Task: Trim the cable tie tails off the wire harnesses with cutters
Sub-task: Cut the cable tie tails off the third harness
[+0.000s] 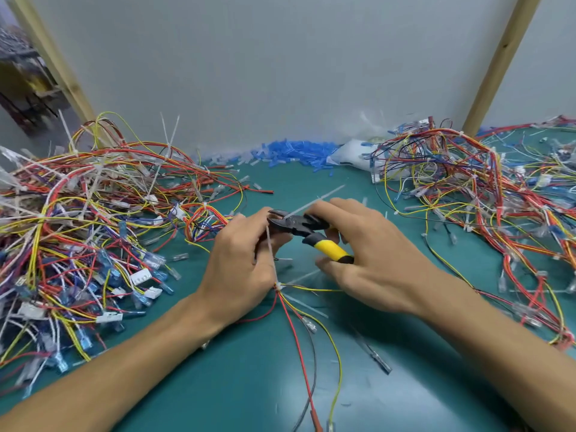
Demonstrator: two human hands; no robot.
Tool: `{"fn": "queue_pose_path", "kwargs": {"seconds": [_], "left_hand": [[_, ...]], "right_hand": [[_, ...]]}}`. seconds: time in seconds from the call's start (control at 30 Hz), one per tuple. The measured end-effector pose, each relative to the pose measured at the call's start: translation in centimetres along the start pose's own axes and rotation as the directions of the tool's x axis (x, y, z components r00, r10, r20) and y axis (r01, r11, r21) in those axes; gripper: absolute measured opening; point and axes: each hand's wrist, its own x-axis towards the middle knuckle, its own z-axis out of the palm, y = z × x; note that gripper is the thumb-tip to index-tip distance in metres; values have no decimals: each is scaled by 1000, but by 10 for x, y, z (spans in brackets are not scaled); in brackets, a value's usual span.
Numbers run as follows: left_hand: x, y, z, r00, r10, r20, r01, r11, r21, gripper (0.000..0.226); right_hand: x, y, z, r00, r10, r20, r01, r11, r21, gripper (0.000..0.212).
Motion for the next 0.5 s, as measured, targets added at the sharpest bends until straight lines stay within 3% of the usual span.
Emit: {"fn": "queue_pose_path", "kwargs": {"seconds": [0.2, 0.5], "left_hand": [[1, 10, -4, 995, 96, 24, -98, 993, 66, 12], [-2, 9, -8, 998, -8, 60, 11, 999, -40, 10]], "right_hand": [[0, 0, 2, 1000, 8, -8, -9, 998, -62, 4], [1, -4, 14, 995, 100, -13, -101, 987, -123, 32]]}}
